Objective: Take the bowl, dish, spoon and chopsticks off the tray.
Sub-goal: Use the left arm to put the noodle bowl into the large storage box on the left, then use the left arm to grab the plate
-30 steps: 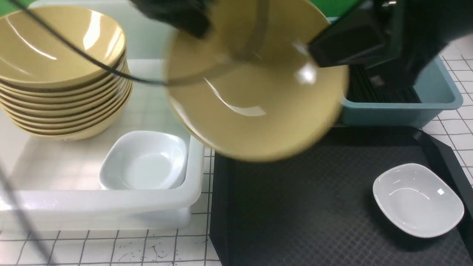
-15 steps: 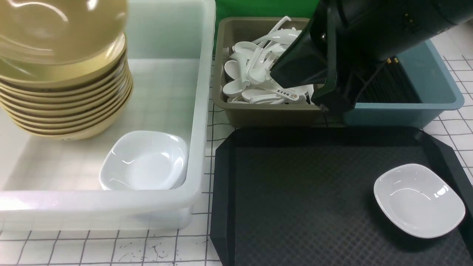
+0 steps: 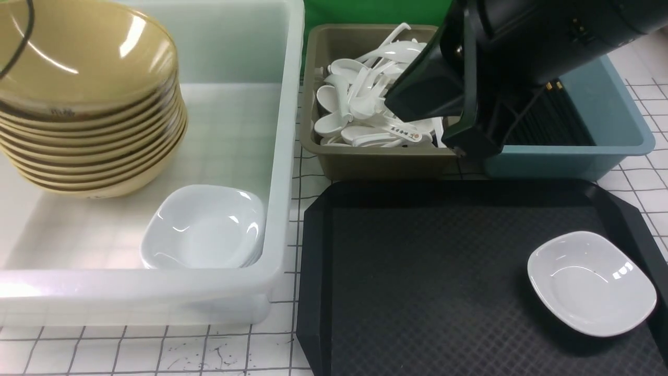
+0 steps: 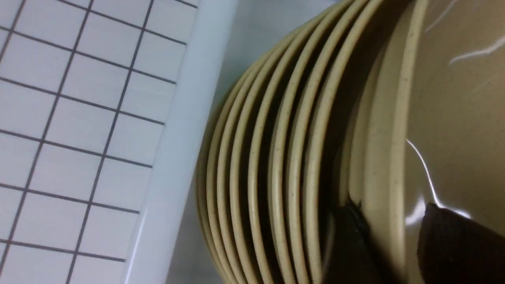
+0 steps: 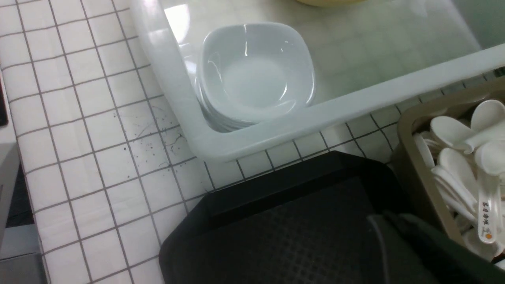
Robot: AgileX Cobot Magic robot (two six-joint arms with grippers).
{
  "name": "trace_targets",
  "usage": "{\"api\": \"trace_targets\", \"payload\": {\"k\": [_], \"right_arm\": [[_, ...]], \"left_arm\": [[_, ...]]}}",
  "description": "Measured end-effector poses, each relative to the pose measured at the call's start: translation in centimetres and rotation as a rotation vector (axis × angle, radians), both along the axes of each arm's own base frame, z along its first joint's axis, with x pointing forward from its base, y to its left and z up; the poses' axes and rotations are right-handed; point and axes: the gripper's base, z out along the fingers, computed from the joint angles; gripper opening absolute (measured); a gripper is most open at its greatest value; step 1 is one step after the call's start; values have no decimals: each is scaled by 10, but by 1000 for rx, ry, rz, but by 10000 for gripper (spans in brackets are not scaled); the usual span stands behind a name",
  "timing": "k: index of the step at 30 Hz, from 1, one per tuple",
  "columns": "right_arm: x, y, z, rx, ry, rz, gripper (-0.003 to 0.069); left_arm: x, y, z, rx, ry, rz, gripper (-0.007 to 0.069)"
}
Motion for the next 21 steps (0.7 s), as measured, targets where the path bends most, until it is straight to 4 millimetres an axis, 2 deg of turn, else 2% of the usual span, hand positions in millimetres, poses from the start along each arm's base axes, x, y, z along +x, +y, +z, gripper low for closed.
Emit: {"api": "trace_targets", "payload": {"k": [3, 6, 8, 11, 12, 13, 14, 15, 17, 18, 20, 21], "right_arm": [[1, -1, 0, -13, -10, -5, 48], [3, -3, -1, -33, -25, -21, 48], [5, -6, -1, -51, -36, -55, 48], [8, -9, -1, -76, -52, -105, 48], [9, -10, -1, -77, -52, -109, 48], [10, -11, -1, -88, -58, -124, 48], [10, -12, -2, -92, -57, -133, 48], [10, -12, -2, -97, -55, -139, 48], [10, -15, -3, -113, -40, -171, 48], [10, -15, -3, -115, -39, -174, 48], [11, -20, -7, -157, -15, -226, 48], [11, -21, -7, -160, -10, -234, 48]], "left_arm": [[-1, 0, 0, 12, 7, -7, 415], [-6, 2, 4, 61, 14, -1, 507], [-11, 3, 15, 104, 1, 4, 574], [-19, -1, 42, 137, -55, 6, 609], [-19, -1, 42, 136, -55, 6, 609], [-27, -7, 61, 140, -91, 8, 610], [-31, -13, 72, 137, -112, 3, 606], [-33, -18, 78, 135, -130, -6, 601], [-37, -45, 98, 127, -197, -73, 581], [-36, -48, 98, 125, -199, -83, 579], [-36, -93, 110, 99, -250, -224, 549], [-35, -101, 111, 97, -254, -250, 547]]}}
